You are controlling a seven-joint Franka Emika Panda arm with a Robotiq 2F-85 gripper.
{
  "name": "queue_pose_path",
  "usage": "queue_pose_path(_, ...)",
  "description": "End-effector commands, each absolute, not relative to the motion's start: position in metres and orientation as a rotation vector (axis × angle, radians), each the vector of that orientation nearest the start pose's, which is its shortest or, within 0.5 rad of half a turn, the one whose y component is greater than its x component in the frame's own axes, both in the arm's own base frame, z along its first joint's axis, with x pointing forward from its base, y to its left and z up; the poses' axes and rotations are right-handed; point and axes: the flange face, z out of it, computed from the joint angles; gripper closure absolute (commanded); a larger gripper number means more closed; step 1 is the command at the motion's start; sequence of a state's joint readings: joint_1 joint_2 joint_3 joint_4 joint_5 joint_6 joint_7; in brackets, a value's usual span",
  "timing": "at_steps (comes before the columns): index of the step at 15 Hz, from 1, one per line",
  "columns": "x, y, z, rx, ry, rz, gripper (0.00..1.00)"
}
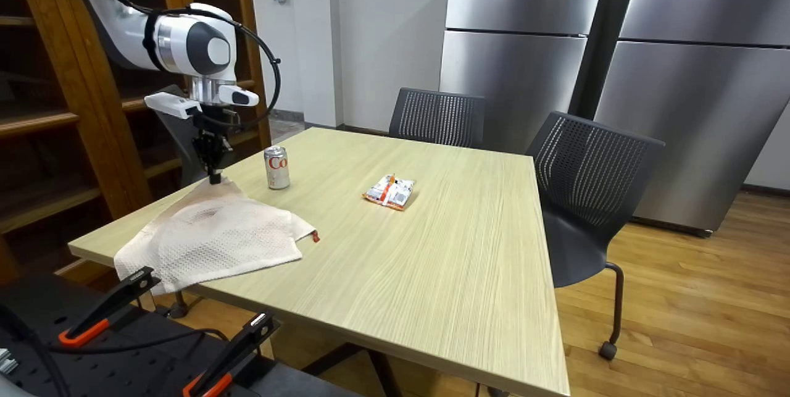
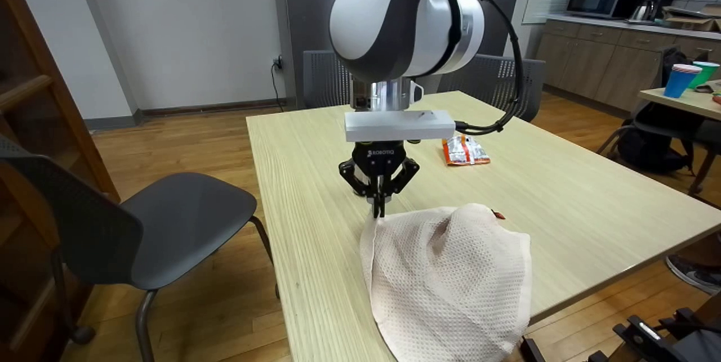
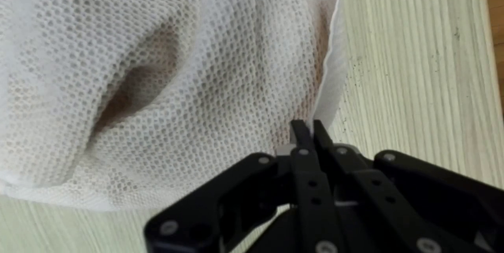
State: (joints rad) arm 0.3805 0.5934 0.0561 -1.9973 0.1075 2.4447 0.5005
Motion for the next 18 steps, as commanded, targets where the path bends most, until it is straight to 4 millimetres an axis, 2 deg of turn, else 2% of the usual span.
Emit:
queue_pose_path(1, 0.541, 0.268, 0.148, -3.102, 0.205, 0.264, 0.99)
queue_pose_path(10, 0.549, 0.298, 0.130, -3.087, 0.130, 0.282, 0.99)
queue_pose_path(11, 0.549, 0.300, 0.129, -3.089, 0.124, 0.281, 0.71)
queue_pose_path(12, 0.550, 0.301, 0.128, -3.090, 0.121, 0.278, 0.70)
queue_pose_path(18, 0.550, 0.300, 0.135, -3.084, 0.128, 0.239, 0.26)
